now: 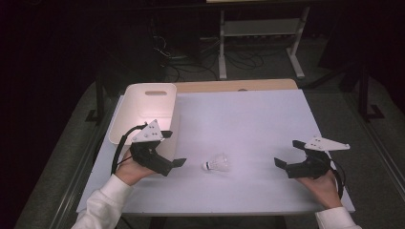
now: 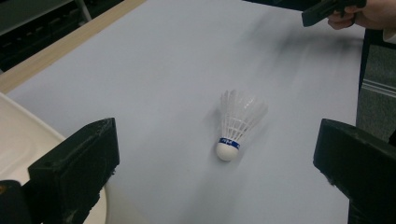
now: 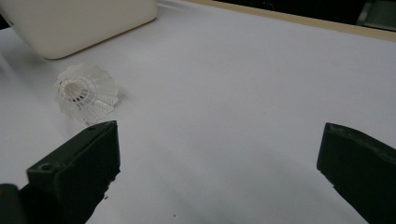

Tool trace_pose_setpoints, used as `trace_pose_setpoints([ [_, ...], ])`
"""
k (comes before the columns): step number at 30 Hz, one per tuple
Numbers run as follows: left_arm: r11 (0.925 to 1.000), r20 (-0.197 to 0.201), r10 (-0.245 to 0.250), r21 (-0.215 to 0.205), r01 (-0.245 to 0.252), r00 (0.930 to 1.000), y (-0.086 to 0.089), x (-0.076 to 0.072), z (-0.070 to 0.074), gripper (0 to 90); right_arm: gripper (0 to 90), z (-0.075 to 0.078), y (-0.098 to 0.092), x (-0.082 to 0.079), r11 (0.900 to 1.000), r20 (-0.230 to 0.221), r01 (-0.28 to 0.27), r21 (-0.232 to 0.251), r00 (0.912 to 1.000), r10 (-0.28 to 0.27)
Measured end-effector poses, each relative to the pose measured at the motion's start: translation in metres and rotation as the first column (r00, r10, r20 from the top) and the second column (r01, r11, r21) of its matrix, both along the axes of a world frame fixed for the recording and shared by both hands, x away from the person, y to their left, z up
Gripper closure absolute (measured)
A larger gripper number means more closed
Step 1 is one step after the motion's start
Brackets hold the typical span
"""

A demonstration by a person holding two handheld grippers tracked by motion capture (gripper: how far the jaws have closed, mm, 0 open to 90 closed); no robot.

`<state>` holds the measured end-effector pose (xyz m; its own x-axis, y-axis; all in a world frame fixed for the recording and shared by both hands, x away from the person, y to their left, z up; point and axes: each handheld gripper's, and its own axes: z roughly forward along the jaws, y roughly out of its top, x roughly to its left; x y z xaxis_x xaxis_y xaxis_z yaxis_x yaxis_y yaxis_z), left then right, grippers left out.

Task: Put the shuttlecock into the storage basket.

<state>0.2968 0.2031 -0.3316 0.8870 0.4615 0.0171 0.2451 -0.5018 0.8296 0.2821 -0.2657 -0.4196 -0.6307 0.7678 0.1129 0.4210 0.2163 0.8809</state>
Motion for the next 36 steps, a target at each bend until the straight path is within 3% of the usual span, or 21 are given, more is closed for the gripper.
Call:
trace_pose_setpoints([
  [14,0.9971,0.013,-0.027,0.072,0.026,0.9996,-0.014,0.001,-0.001,0.0,0.0,0.0,0.0,-0.001,1.0,0.0,-0.001,-0.003,1.0,0.001],
  [36,0.9893,-0.009,-0.061,0.132,0.062,0.9981,-0.033,-0.001,-0.005,0.0,0.0,0.001,0.0,-0.002,1.0,0.007,-0.001,0.007,1.0,0.001],
])
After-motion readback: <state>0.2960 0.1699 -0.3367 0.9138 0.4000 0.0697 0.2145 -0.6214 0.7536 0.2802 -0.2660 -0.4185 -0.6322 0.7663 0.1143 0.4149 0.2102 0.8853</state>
